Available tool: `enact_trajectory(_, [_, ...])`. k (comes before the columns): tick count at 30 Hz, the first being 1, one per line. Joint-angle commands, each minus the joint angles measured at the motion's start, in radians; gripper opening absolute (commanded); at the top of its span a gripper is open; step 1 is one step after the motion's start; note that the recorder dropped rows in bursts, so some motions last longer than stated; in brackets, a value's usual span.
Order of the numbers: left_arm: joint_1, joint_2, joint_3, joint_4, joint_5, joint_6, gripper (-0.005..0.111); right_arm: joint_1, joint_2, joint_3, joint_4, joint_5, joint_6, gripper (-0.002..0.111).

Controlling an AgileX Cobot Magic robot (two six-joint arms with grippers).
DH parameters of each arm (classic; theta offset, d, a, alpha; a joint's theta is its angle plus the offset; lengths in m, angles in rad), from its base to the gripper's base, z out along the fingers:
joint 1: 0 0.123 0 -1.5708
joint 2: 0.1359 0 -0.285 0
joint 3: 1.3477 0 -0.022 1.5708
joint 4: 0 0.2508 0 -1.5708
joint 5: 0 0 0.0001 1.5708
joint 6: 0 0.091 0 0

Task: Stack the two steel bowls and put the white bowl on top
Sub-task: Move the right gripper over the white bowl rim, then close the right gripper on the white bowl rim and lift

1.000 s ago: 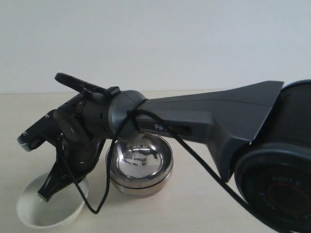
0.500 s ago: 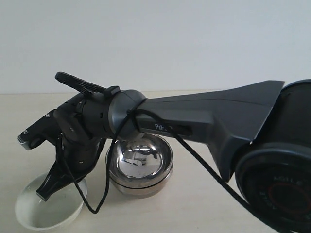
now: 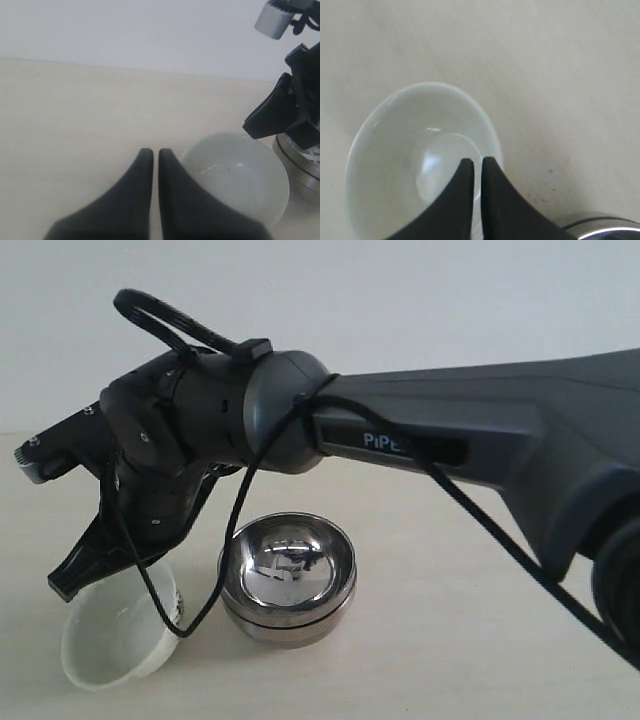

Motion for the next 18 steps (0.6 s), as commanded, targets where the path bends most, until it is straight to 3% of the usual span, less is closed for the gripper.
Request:
enact_trajectory(1, [0.003,-0.002,0.003,0.005,-0.002,-0.010,0.004,-0.001,-0.004,-0.004,-0.005,0.015,0.000,0.000])
enact_trajectory(15, [0.003,-0.002,0.003,0.005,-0.002,-0.010,0.004,-0.001,0.016,-0.004,0.011,0.016,-0.018,0.000])
enact_trajectory(18, [0.003,-0.002,0.003,0.005,-0.002,-0.010,0.004,-0.001,0.016,-0.004,-0.057,0.017,0.063,0.000])
